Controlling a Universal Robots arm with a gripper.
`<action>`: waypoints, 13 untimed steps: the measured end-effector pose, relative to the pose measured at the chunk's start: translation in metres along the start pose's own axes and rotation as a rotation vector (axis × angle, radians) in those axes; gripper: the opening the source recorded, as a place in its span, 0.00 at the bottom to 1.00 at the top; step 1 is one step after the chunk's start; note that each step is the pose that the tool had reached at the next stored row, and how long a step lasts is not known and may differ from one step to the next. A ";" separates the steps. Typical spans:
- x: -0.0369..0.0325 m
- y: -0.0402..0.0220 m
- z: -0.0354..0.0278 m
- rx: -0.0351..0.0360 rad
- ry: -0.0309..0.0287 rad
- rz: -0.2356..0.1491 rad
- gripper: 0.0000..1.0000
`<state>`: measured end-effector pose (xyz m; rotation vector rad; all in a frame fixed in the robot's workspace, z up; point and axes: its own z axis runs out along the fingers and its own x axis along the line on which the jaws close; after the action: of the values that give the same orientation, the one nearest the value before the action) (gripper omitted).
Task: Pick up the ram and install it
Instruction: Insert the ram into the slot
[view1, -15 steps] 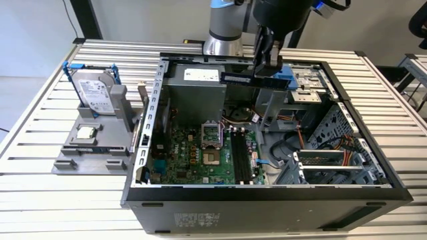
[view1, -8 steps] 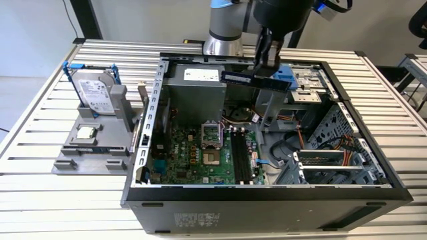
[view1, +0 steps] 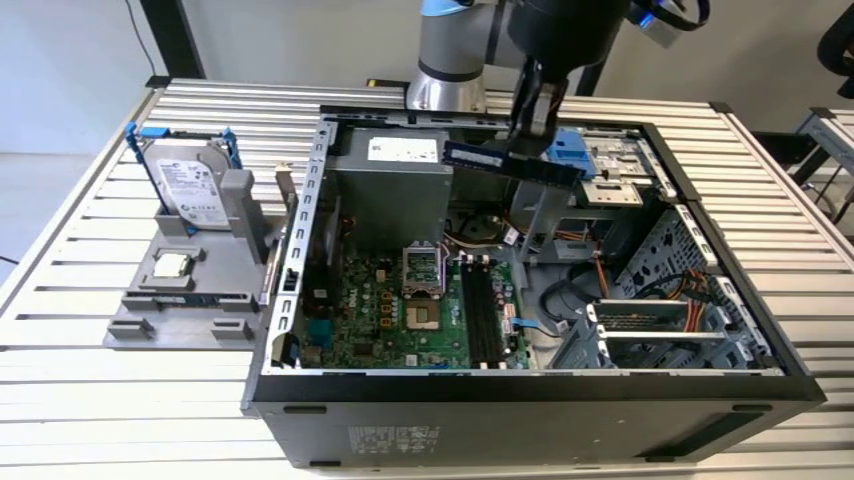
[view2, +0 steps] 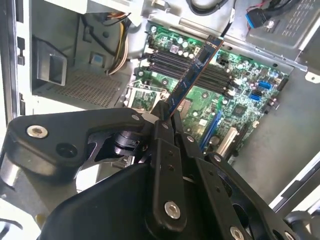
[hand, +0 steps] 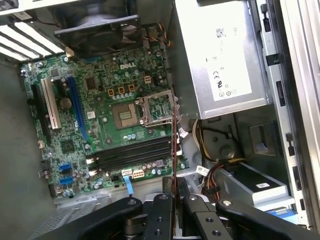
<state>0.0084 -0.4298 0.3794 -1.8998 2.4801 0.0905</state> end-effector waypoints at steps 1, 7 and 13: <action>0.0008 -0.0002 0.0000 0.0004 -0.0003 0.008 0.00; 0.0049 -0.0013 -0.0003 0.0025 -0.0019 0.052 0.00; 0.0089 -0.0024 -0.0005 0.0047 -0.0035 0.098 0.00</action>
<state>0.0084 -0.4391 0.3794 -1.7741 2.5681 0.0891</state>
